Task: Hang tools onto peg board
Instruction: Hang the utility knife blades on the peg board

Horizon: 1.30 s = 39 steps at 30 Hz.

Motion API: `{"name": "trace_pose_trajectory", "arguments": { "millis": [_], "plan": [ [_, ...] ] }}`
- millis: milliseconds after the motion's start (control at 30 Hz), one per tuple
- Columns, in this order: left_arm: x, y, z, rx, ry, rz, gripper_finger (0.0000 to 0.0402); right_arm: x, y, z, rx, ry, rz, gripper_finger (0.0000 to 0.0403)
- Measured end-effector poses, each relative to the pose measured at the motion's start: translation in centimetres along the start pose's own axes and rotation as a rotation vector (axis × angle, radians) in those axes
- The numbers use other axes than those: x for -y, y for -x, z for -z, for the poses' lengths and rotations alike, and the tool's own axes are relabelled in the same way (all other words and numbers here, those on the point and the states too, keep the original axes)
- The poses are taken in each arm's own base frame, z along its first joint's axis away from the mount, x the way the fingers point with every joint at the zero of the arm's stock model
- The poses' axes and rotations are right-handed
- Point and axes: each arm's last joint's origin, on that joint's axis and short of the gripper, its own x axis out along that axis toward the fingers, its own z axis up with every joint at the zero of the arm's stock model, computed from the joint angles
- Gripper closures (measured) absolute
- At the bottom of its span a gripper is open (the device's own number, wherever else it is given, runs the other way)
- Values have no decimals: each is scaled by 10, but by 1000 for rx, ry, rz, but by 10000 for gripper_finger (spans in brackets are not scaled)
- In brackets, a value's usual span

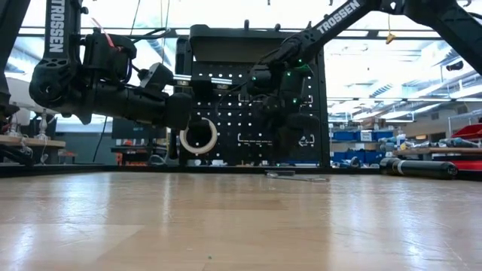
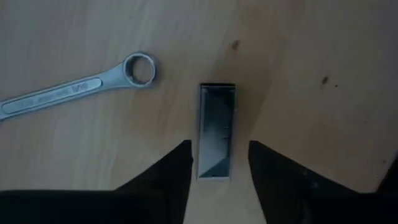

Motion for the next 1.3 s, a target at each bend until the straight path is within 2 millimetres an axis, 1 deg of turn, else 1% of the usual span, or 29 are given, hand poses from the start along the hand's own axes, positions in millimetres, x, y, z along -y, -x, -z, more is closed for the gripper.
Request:
{"name": "trace_pose_trajectory", "arguments": {
  "millis": [133,233,400,533,633,767,833,1000,1167,1300],
  "plan": [
    [0,0,0,0,1,0,402,-5,-10,0,8,10,12,201],
    [0,0,0,0,1,0,402,-5,-14,-1,26,17,35,191],
    [0,0,0,0,1,0,402,-3,-17,-2,43,14,47,192],
    [0,0,0,0,1,0,402,-4,-29,0,24,8,16,198],
    [0,0,0,0,1,0,402,-4,-38,0,19,7,-12,204],
    [0,0,0,0,0,0,402,-4,-39,0,21,14,-14,221],
    [0,0,0,-2,-1,0,402,-3,-37,0,18,13,-15,237],
    [0,0,0,0,0,0,402,0,-35,1,0,31,4,294],
    [0,0,0,-2,-1,1,402,-1,-33,-2,-33,101,36,295],
    [0,0,0,-2,-1,0,402,2,-25,-9,-96,149,120,295]
  ]
}}
